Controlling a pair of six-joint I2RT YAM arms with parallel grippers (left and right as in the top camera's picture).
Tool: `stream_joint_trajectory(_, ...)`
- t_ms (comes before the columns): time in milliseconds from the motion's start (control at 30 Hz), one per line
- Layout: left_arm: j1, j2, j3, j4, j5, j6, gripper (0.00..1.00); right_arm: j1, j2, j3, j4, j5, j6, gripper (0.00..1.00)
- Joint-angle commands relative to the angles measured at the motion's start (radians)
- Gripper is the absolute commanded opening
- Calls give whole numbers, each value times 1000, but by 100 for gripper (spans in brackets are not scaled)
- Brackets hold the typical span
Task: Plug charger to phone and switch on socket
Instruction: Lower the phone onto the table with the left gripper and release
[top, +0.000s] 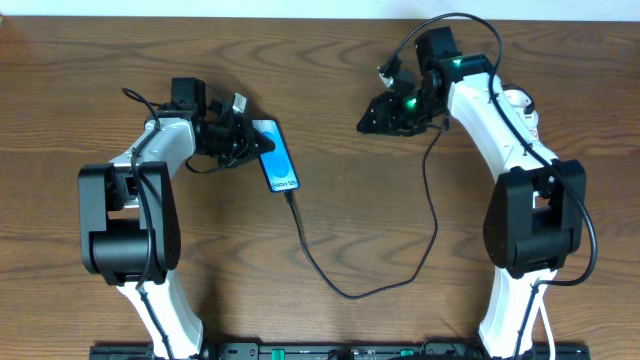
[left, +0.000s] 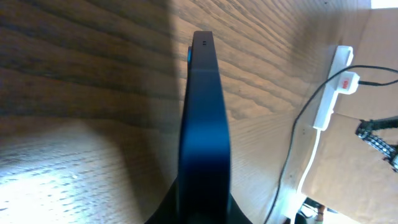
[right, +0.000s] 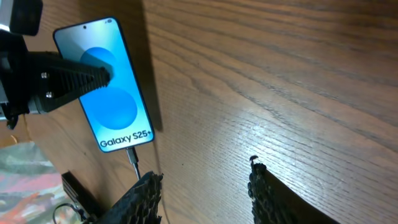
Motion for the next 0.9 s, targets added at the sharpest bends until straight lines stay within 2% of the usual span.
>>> stream_joint_trajectory(0, 2, 10, 8, -11, -9, 29, 8, 23, -26, 14, -3, 12, -14, 44)
stream_joint_trajectory(300, 2, 14, -2, -55, -9, 23, 8, 49, -26, 14, -5, 40, -14, 45)
stream_joint_trajectory(367, 2, 14, -2, -55, -10, 23, 23, 50, -26, 14, -7, 40, -14, 45)
stream_joint_trajectory(467, 3, 14, -2, -63, -11, 23, 29, 50, -26, 14, -19, 43, -14, 45)
stream_joint_trajectory(800, 2, 14, -2, -108, -195, 23, 31, 50, -26, 14, -27, 44, -29, 45)
stream_joint_trajectory(867, 2, 14, -2, -108, -208, 23, 37, 50, -26, 14, -27, 43, -29, 45)
